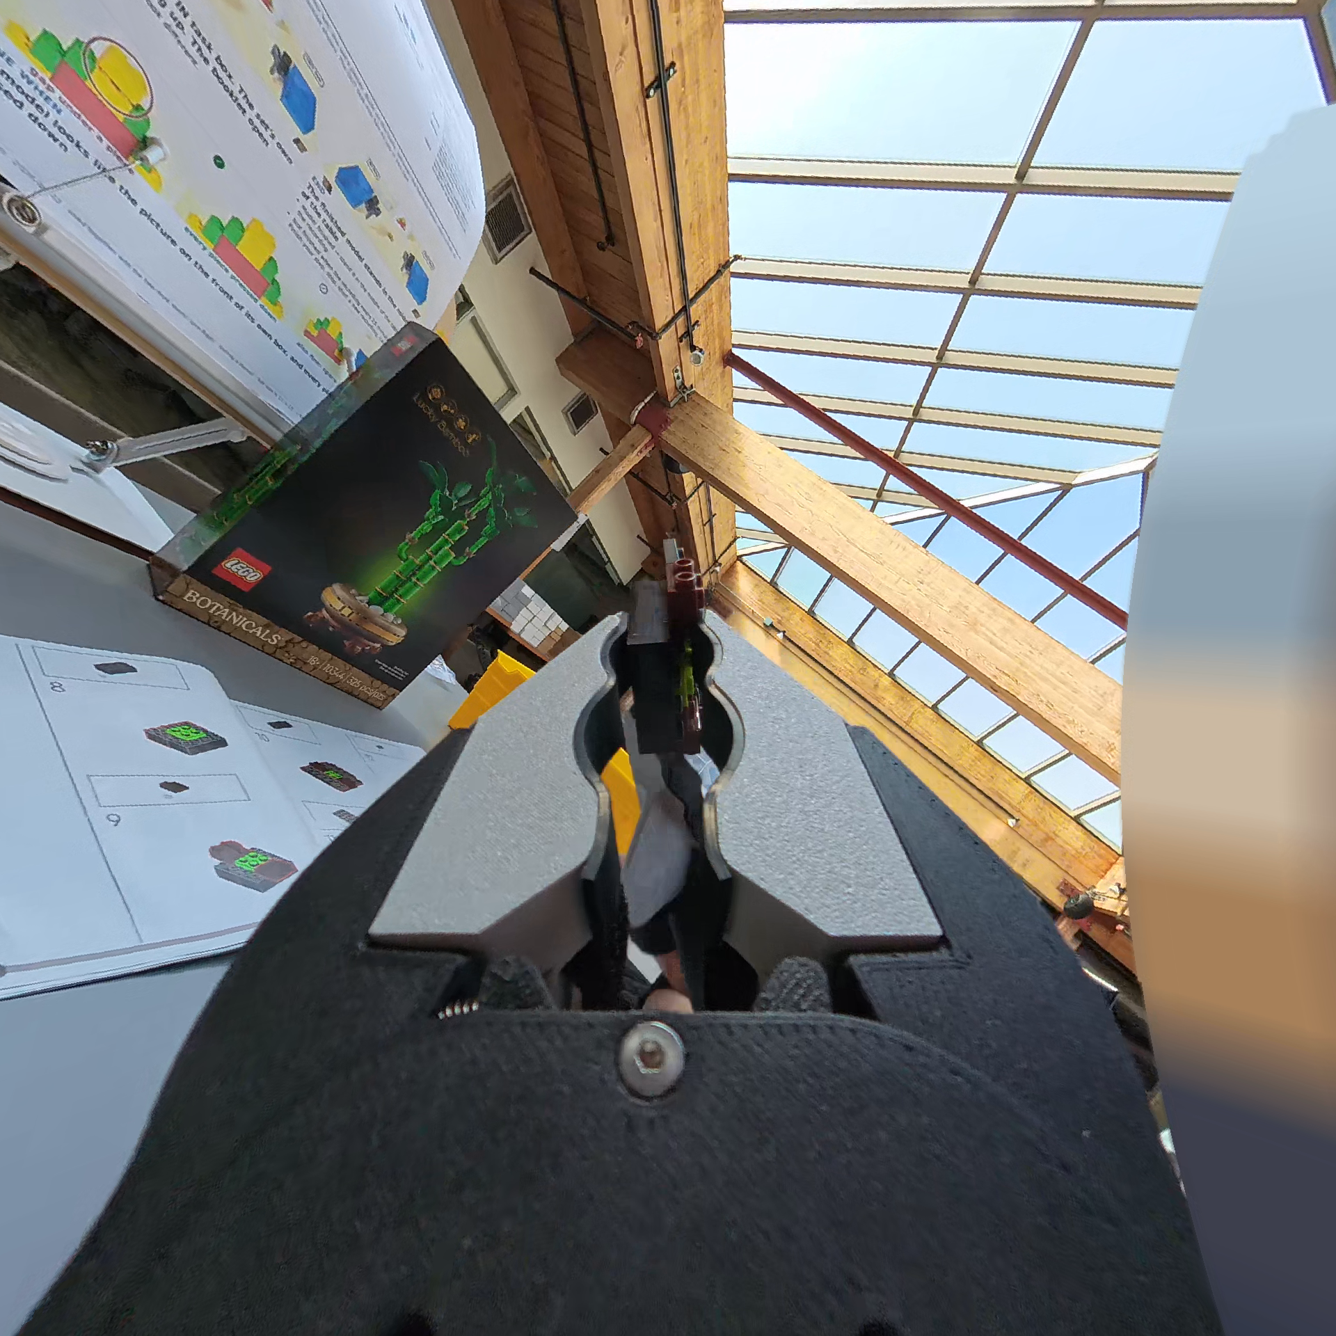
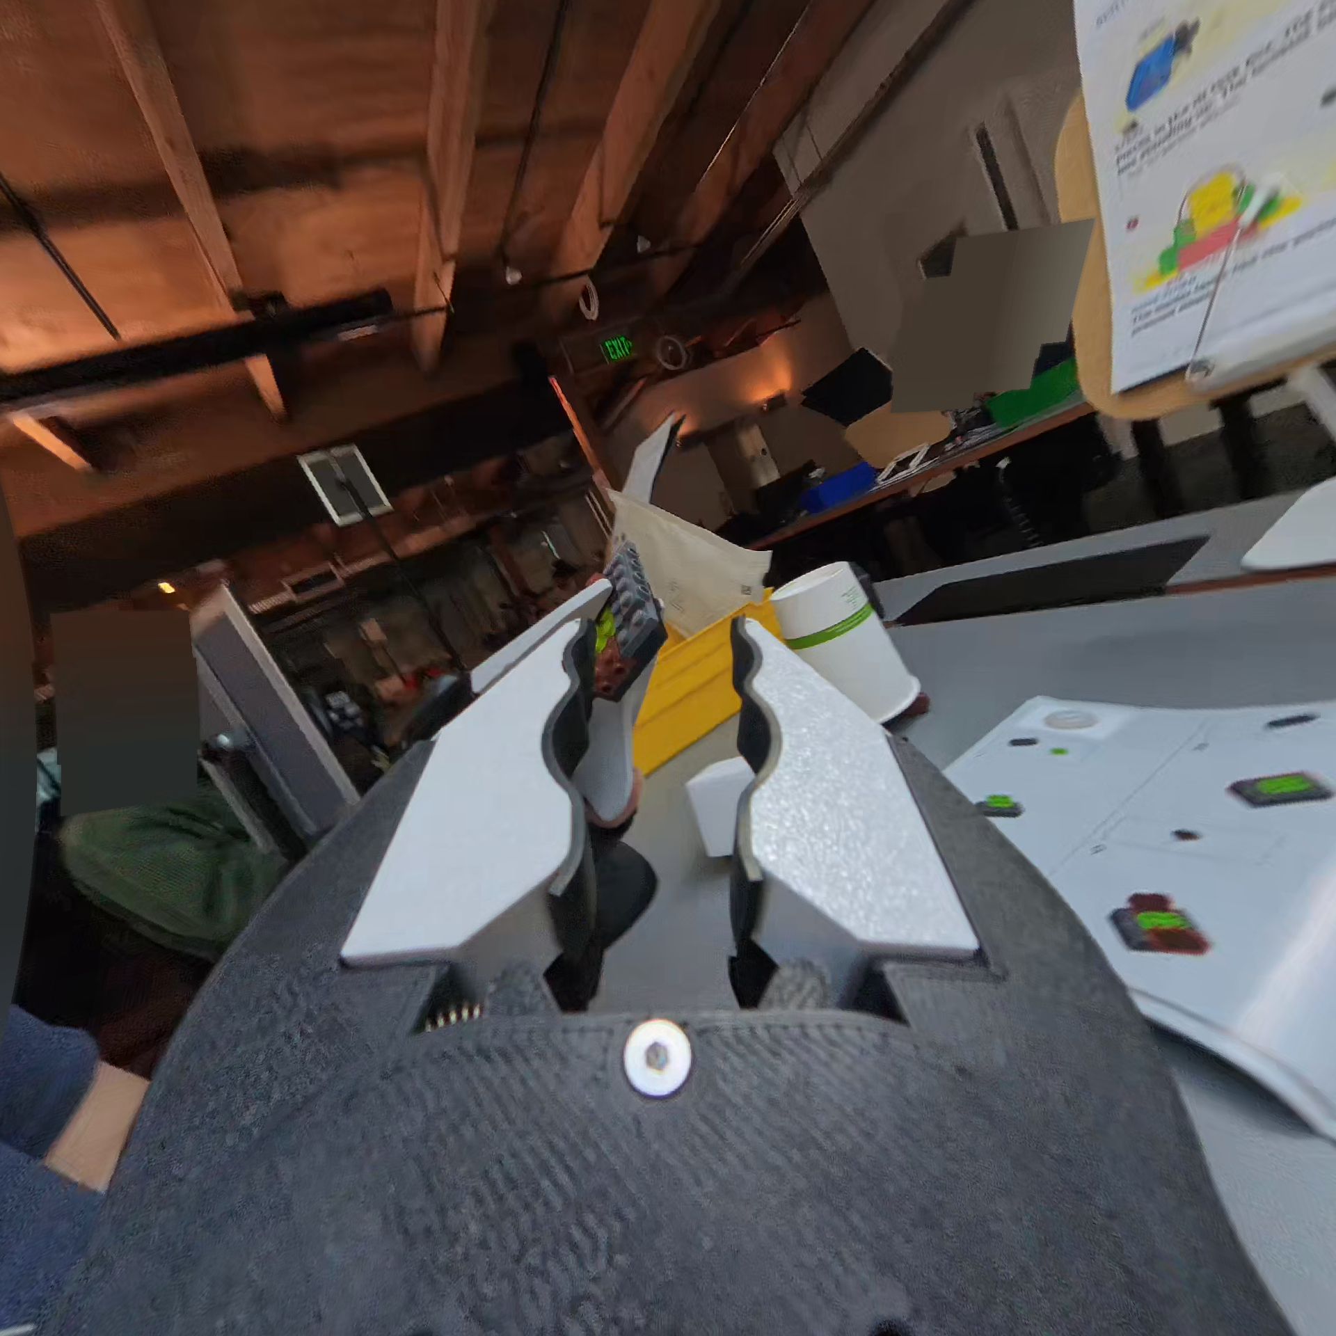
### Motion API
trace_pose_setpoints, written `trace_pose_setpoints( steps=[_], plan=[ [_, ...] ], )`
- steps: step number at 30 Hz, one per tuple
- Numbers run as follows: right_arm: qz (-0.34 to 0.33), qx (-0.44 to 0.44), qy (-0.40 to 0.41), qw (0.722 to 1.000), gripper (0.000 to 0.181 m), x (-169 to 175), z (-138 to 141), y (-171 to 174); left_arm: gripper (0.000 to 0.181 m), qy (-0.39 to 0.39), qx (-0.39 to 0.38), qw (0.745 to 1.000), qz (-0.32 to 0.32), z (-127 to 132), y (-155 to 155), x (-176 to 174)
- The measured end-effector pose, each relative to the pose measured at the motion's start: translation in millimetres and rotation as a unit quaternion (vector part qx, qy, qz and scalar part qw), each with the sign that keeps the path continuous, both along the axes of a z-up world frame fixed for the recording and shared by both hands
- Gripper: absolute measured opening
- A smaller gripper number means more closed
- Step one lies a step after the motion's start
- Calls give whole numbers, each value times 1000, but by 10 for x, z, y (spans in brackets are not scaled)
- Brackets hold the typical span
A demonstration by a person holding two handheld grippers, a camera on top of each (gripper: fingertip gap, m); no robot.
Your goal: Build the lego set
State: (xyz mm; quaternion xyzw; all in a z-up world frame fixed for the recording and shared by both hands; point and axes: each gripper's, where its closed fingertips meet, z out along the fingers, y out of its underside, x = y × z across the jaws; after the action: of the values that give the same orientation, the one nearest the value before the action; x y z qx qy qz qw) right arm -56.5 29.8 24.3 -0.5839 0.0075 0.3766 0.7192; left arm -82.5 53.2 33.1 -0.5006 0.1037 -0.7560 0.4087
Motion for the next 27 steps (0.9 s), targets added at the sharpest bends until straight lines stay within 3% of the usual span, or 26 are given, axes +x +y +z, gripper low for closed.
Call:
trace_pose_setpoints(
  steps=[2, 3, 6, 8, 12, 17, 27],
  plan=[
    [-30, 2, -143, 989, 39, 85, 69, 41, 13, 16, 10, 1000, -14, -7, -31, 24],
    [2, -6, -175, 985, 37, 66, 114, 42, 13, 19, 19, 1000, -15, 2, -52, 26],
    [115, -62, -201, 971, 31, -11, 187, 9, 13, 28, 45, 999, -12, 47, -113, 17],
    [146, -73, -228, 960, 30, -76, 265, -33, 12, 37, 57, 998, -7, 64, -136, 10],
    [95, -82, -392, 911, 21, -189, 189, -30, 13, 32, 53, 998, -1, 88, -135, -4],
    [86, -119, -392, 908, 14, -234, 154, -20, 13, 28, 53, 998, -8, 102, -168, 7],
    [46, -134, -464, 874, 11, -258, 120, 16, 13, 10, 19, 1000, -20, 93, -140, -16]
  ],
)
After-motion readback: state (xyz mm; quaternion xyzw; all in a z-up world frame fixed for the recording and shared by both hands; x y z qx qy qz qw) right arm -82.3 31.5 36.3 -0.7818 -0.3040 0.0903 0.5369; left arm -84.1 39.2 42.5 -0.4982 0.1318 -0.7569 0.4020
